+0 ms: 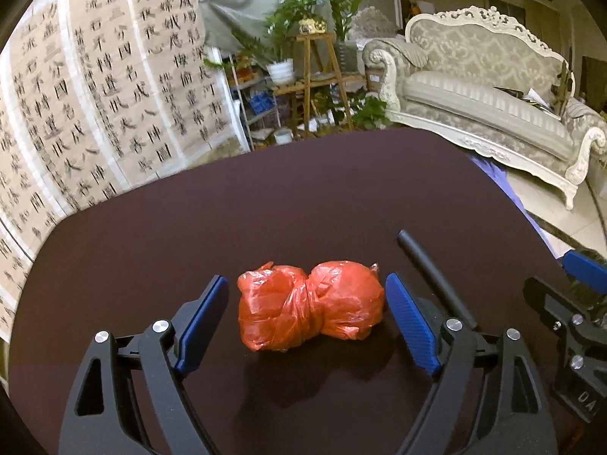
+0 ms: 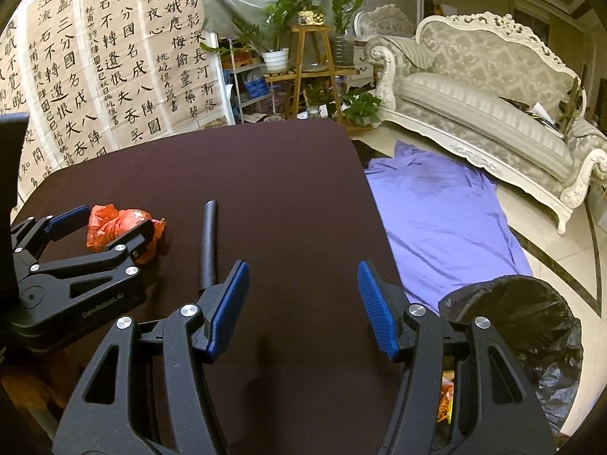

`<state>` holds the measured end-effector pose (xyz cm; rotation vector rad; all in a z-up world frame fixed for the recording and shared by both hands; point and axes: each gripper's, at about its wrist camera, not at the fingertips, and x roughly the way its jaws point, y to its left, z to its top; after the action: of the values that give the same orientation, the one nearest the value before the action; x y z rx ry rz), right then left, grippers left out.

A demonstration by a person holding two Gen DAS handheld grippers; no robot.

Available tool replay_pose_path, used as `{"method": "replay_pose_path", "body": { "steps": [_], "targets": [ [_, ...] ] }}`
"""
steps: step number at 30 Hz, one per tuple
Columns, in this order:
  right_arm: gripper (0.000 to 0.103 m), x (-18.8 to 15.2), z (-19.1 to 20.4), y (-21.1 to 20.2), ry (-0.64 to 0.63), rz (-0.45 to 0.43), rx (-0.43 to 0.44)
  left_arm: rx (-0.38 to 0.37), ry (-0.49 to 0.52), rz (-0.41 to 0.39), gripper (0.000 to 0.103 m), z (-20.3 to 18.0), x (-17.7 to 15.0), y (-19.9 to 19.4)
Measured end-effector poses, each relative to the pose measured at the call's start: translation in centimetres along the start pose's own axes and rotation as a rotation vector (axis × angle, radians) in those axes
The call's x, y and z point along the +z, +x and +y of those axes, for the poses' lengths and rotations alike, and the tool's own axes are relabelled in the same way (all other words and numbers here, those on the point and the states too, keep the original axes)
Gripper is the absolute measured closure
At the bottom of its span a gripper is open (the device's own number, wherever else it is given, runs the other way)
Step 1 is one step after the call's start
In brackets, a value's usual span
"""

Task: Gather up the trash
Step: 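Close the left gripper around the red plastic bag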

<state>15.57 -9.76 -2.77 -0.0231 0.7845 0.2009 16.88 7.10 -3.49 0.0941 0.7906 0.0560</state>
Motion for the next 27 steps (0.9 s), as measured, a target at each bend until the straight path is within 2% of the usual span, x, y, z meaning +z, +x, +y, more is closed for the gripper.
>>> {"method": "replay_pose_path", "body": {
  "steps": [3,5,8,15,22,24,25,27],
  "targets": [
    [0.045,0.0,0.5,0.5,-0.011,0.007,0.005,-0.028,-0.029,0.009,0.021,0.7,0.1,0.1],
    [0.045,0.2,0.9,0.7,-0.019,0.010,0.008,-0.046,-0.037,0.014,0.033,1.0,0.0,0.1],
    [0.045,0.5,1.6,1.1,-0.032,0.014,0.015,-0.057,-0.035,0.009,0.035,1.1,-0.1,0.0],
    [0.045,0.8,3.8,1.8,-0.080,0.025,0.043,-0.036,-0.039,-0.007,0.036,2.2,-0.5,-0.7],
    [0.045,1.3,6.0,3.1,-0.138,0.074,0.054,0.019,-0.074,-0.016,0.036,4.9,-1.2,-1.5],
    [0.049,1.2,6.5,3.6,-0.158,0.098,0.051,0.025,-0.087,-0.010,0.036,5.6,-1.4,-1.5],
    [0.058,1.2,6.7,3.9,-0.168,0.114,0.048,0.028,-0.094,-0.008,0.036,6.0,-1.6,-1.6],
    [0.064,1.0,6.8,3.9,-0.169,0.120,0.050,0.030,-0.103,-0.005,0.036,6.4,-1.9,-1.7]
  ]
}}
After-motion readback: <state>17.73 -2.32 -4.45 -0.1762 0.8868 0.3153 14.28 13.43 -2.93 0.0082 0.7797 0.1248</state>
